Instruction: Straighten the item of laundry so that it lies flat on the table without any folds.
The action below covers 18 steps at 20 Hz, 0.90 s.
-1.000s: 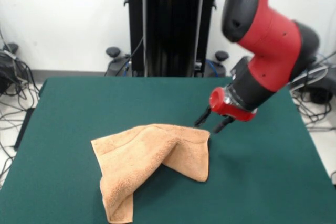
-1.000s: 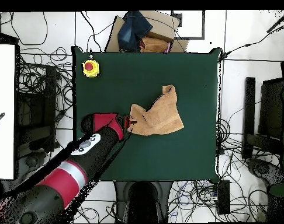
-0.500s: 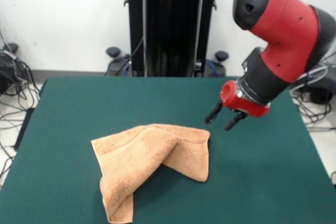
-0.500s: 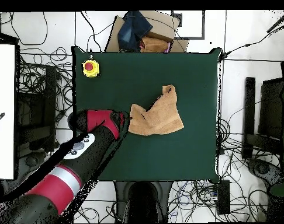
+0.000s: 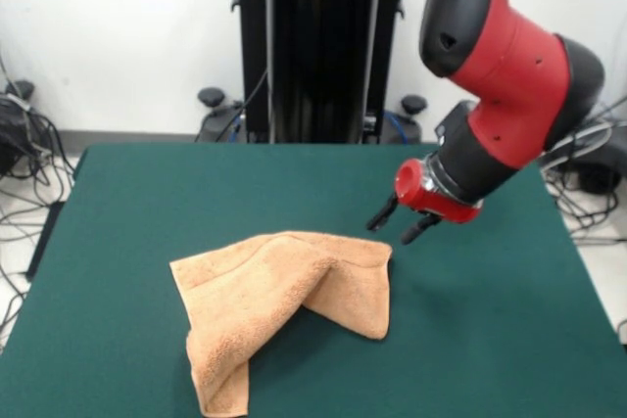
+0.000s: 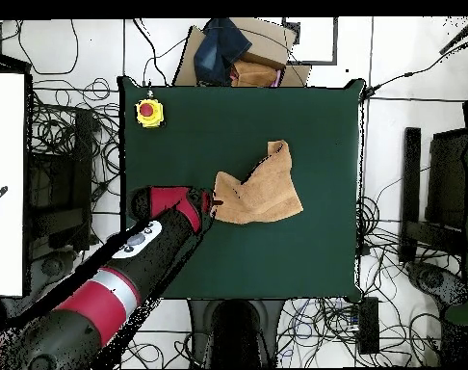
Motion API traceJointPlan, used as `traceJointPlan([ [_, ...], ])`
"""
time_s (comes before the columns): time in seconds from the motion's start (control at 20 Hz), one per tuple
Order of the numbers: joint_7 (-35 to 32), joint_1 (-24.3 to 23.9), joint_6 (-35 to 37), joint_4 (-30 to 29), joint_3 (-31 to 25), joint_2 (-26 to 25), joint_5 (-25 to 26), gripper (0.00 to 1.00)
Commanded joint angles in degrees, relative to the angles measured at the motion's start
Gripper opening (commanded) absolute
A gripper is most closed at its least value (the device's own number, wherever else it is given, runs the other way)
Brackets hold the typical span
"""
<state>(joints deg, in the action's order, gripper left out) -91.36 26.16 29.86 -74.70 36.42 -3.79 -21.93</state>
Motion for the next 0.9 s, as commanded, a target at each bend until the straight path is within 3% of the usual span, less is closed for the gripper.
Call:
traceJointPlan([
  [0.05, -16.6, -0.8, -2.8, 2.3, -3.5, -4.5, -1.6, 1.00],
  [0.5, -19.8, 0.6, -2.0, 4.9, -1.7, -7.4, -3.6, 1.00],
  [0.75, -19.8, 0.9, 4.5, 10.5, 0.8, -10.0, -3.5, 1.00],
  [0.9, -23.3, 1.4, 7.9, 12.0, 2.2, -10.2, -5.3, 1.00],
])
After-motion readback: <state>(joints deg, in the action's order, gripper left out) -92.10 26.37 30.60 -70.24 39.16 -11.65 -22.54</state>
